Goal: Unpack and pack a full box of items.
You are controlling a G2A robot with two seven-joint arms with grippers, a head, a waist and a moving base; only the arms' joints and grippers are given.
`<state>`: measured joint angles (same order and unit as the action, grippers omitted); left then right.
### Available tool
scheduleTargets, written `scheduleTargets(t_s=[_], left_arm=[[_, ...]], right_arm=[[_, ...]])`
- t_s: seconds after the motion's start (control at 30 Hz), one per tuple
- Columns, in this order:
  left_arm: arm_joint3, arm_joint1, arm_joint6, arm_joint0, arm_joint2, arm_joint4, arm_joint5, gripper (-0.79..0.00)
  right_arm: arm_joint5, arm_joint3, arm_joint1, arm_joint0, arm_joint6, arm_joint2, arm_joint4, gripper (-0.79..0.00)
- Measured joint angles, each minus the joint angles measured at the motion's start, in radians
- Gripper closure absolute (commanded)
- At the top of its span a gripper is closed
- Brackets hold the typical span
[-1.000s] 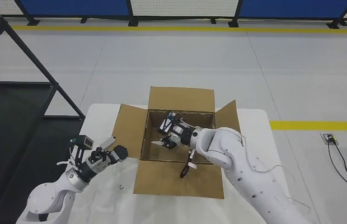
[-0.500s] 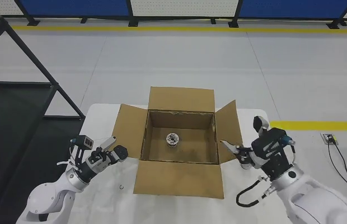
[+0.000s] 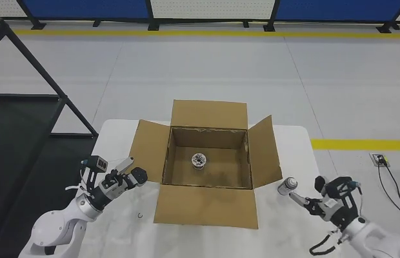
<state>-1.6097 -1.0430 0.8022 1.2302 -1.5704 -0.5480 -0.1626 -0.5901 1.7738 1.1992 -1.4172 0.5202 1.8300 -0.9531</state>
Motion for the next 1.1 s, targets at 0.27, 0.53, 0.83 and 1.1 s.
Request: scheduleTargets(t_s=[0.27,0.53,0.83,1.1], left_arm=[[0.000,0.000,0.000,0.000,0.000,0.000,0.000,-0.785],[0.000,0.000,0.000,0.000,0.000,0.000,0.000,-0.785],[0.000,0.000,0.000,0.000,0.000,0.000,0.000,-0.785],[0.000,0.000,0.000,0.000,0.000,0.000,0.000,-0.785]], right_arm=[[0.040,-0.187,-0.011,0.180,0.132,-0.106,-0.042,-0.785],[0.051,-0.238,-0.023,0.253,0.245,-0.154,-0.045,0.000],[0.065,-0.214,-0.036,0.249,0.233,-0.152,-0.029,0.000],[0.177,0.028,-0.039,0.144,0.070,-0.073,0.012,0.000]])
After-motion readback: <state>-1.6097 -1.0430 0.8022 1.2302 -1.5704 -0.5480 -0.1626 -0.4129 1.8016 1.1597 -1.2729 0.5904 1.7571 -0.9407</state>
